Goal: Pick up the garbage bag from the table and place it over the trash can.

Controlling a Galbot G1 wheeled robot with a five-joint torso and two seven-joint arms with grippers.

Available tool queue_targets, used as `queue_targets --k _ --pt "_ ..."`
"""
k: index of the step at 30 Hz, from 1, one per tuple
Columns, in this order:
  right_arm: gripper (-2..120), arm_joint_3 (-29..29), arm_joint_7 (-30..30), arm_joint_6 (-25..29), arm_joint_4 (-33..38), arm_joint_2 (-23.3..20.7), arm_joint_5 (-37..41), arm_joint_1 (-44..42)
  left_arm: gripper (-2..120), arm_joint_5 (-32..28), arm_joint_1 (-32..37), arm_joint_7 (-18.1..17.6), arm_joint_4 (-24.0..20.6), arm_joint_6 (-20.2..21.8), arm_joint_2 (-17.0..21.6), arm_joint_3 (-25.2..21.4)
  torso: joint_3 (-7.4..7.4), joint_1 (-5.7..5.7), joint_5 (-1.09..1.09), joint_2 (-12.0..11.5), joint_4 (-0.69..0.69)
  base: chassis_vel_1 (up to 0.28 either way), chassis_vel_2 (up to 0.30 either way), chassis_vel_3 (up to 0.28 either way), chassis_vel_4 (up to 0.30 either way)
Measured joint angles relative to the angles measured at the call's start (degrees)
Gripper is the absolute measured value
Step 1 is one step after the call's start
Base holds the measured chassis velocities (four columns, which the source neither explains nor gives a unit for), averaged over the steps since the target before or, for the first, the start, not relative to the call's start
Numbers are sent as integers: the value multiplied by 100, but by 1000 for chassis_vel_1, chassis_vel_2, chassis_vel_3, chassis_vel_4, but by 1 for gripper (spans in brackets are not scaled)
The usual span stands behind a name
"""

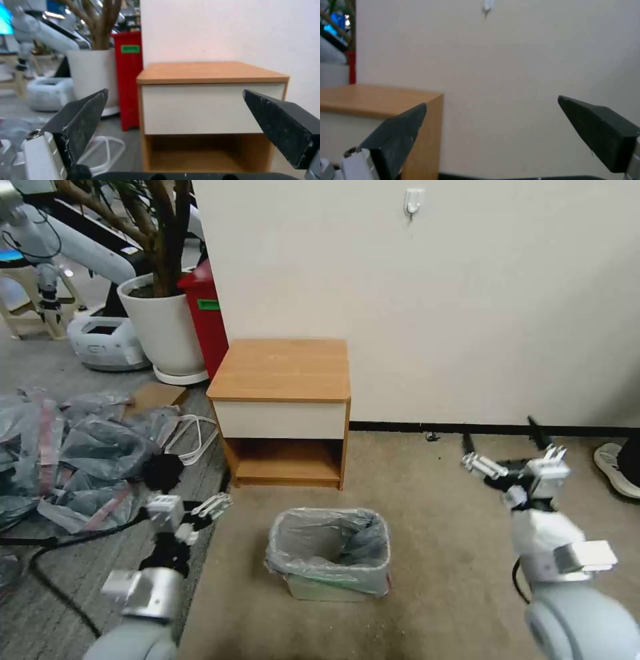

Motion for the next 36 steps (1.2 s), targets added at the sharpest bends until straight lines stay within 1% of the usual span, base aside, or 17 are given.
queue_targets --k 2,3,4,7,8,11,16,36 --pt "100 -121 -231 -36 -159 119 -146 -23 100 78 29 -6 98 -82 -60 29 0 0 3 0 -1 0 0 0 0" --pt "100 -178 -306 -42 -262 169 -229 -20 100 131 11 -7 189 -121 -88 43 0 0 0 0 -1 0 0 0 0" --pt "100 -178 -306 -42 -262 169 -229 -20 100 131 11 -7 189 -121 -88 43 0 0 0 0 -1 0 0 0 0" --pt "100 -322 -342 -100 -553 302 -389 5 100 330 -88 -6 525 -298 -185 89 1 0 1 0 -1 0 0 0 0" --pt "100 -322 -342 -100 -553 302 -389 5 100 330 -88 -6 525 -298 -185 89 1 0 1 0 -1 0 0 0 0" --pt "100 -382 -342 -86 -798 406 -525 -10 100 393 -164 -7 804 -416 -262 151 0 0 1 0 -2 0 0 0 0" --pt "100 -391 -342 -116 -824 453 -542 -31 100 418 -194 -10 889 -463 -284 185 0 0 1 0 -2 0 0 0 0" --pt "100 -382 -328 -143 -793 448 -525 -30 100 398 -204 -27 893 -448 -275 197 1 0 2 0 -2 0 0 0 0"
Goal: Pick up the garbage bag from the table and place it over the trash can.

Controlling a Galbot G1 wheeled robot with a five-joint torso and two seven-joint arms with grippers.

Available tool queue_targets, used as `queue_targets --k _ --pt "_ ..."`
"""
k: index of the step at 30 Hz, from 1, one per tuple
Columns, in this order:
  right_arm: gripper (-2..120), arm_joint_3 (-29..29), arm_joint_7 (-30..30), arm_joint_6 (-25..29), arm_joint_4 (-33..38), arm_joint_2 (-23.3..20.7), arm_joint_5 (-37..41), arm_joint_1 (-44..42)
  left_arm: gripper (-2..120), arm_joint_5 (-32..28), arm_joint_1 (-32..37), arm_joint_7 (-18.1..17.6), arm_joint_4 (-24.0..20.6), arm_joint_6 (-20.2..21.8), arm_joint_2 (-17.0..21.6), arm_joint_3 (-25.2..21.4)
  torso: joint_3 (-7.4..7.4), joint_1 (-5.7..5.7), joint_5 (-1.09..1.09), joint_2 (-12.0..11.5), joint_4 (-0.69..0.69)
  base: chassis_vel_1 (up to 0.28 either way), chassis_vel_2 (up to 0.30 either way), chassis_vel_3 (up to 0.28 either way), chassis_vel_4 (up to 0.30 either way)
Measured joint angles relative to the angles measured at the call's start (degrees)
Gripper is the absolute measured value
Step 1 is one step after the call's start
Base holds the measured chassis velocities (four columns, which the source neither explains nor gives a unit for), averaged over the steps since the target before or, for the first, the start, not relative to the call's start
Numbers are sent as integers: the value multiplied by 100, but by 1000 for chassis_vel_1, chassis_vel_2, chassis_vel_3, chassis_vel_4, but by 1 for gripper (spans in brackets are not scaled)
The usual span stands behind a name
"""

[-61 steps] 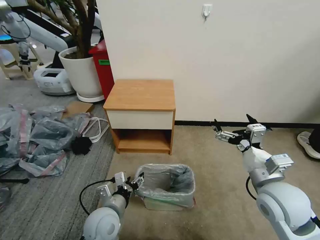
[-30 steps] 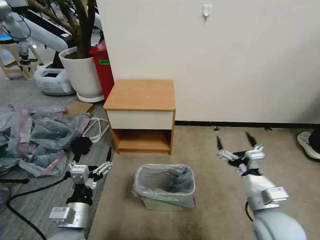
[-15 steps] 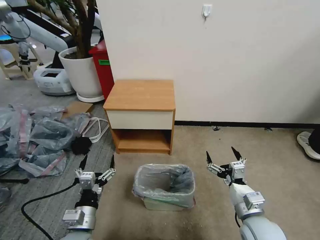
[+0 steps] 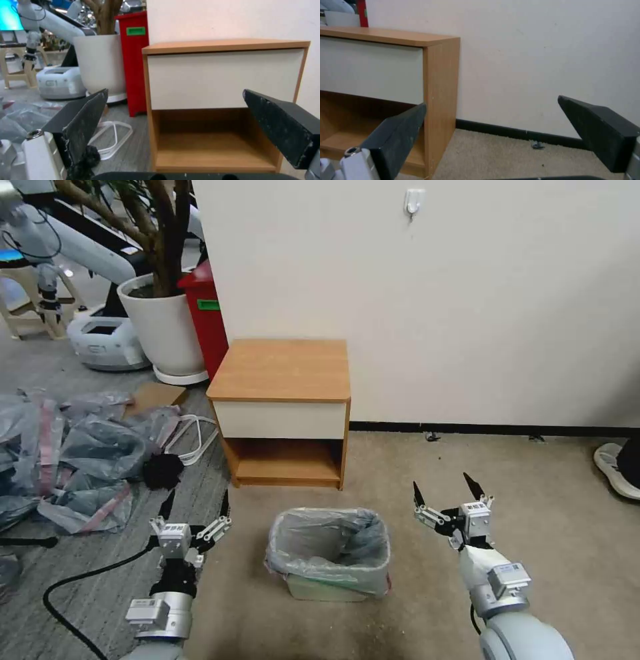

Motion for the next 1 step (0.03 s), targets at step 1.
queue_targets --k 1 --pt "100 1 1 0 1 -1 1 1 100 -2 0 -1 0 2 1 0 0 0 0 0 0 0 0 0 0"
